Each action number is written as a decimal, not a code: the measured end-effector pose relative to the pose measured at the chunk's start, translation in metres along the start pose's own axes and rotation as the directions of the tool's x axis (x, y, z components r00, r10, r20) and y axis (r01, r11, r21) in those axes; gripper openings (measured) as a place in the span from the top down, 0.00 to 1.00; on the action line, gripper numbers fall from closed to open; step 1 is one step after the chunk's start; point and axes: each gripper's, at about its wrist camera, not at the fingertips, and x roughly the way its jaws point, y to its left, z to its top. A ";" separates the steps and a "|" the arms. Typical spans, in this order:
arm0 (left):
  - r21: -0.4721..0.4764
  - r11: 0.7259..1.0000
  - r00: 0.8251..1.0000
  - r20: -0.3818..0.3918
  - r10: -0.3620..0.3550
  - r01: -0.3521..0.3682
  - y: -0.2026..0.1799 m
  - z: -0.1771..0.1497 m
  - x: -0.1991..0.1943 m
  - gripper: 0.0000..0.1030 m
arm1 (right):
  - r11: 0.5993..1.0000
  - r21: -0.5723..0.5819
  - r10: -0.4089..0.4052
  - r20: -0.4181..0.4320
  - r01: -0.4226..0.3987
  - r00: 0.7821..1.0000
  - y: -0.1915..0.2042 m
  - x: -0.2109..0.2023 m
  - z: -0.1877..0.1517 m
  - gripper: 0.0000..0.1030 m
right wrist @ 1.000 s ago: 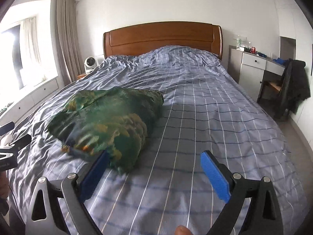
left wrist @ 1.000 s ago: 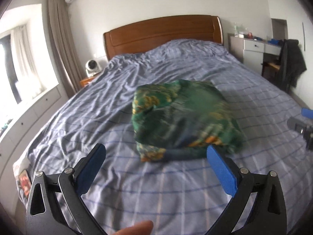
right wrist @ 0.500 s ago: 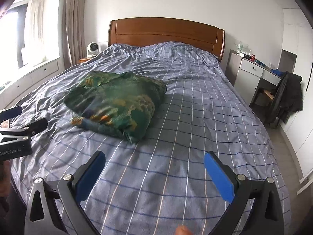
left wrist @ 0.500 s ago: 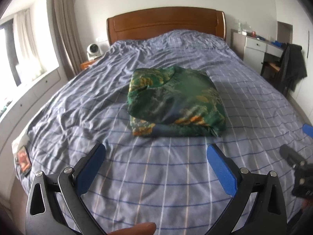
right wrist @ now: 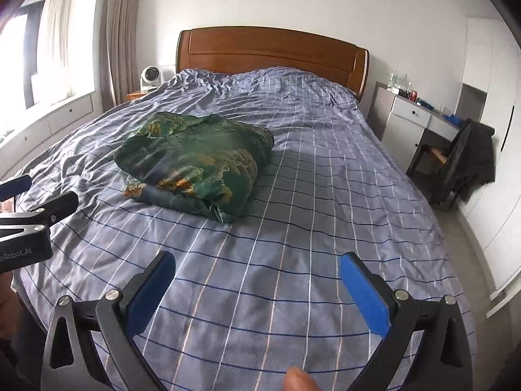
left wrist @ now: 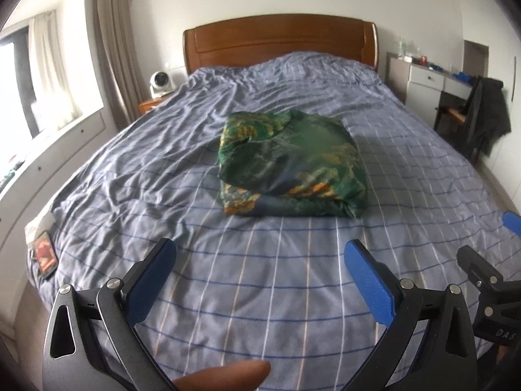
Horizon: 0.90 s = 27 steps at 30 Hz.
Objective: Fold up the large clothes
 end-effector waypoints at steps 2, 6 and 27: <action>-0.014 1.000 1.000 -0.010 -0.017 0.017 0.002 -0.002 -0.002 0.00 | 1.000 -0.001 0.008 -0.004 -0.008 1.000 0.001 -0.004 0.000 0.00; -0.017 1.000 1.000 -0.027 -0.015 0.014 0.003 -0.004 -0.005 0.00 | 1.000 0.013 0.024 -0.025 -0.024 0.999 0.002 -0.010 0.001 0.00; 0.013 1.000 0.999 -0.039 0.005 -0.005 0.001 0.002 -0.021 0.00 | 0.999 -0.013 0.029 -0.034 -0.029 0.999 0.009 -0.031 0.011 0.00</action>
